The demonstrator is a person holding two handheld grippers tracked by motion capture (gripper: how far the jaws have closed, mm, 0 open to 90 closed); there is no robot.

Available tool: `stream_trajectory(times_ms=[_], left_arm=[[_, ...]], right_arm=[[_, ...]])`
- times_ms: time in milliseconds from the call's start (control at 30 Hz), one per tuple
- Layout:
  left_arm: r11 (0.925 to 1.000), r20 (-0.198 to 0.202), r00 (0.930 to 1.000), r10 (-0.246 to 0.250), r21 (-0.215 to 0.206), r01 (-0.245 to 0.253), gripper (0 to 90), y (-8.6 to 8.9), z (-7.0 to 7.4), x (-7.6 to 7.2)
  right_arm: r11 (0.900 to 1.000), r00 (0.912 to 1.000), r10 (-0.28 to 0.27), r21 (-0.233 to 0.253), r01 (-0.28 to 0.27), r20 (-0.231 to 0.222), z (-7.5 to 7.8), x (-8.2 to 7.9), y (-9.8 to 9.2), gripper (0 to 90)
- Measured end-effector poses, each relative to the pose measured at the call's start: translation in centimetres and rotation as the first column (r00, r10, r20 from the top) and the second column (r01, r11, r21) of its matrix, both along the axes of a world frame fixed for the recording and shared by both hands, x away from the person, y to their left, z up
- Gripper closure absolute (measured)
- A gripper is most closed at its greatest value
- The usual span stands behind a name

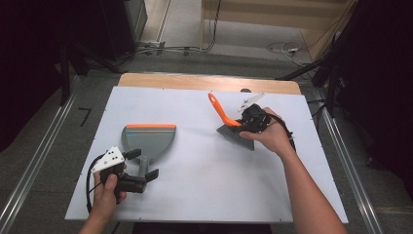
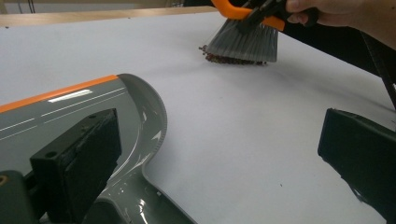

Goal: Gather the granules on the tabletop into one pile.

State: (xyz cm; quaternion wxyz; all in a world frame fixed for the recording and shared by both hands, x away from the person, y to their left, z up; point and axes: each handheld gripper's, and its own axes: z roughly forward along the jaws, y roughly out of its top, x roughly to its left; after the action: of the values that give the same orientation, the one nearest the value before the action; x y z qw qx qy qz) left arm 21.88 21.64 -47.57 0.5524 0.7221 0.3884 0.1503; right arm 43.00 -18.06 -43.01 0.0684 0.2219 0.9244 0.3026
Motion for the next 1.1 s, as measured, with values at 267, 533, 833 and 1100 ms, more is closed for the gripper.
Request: stream_trajectory(times_ms=[267, 533, 833, 1100], left_arm=[[1.0, 0.0, 1.0, -0.006, -0.001, 0.006, 0.2, -0.1, -0.1, 0.1], [1.0, -0.003, 1.0, -0.007, 0.003, 0.007, 0.2, 0.0, -0.1, 0.1], [1.0, -0.002, 1.0, -0.005, -0.003, 0.005, 0.2, 0.1, -0.1, 0.1], [1.0, -0.002, 1.0, -0.009, 0.002, 0.009, 0.2, 0.0, 0.0, 0.1]], right_arm=[[0.983, 0.9843, -0.149, 0.094, 0.158, -0.095, 1.9, -0.2, 1.4, 68.1], [0.943, 0.9228, -0.28, 0.107, 0.316, -0.265, -0.8, -0.2, 5.6, 68.2], [0.937, 0.9159, -0.325, 0.051, 0.345, -0.236, -2.4, 0.2, 5.3, 68.1], [0.901, 0.8878, -0.426, 0.014, 0.435, -0.175, -1.9, 1.1, 2.9, 68.1]])
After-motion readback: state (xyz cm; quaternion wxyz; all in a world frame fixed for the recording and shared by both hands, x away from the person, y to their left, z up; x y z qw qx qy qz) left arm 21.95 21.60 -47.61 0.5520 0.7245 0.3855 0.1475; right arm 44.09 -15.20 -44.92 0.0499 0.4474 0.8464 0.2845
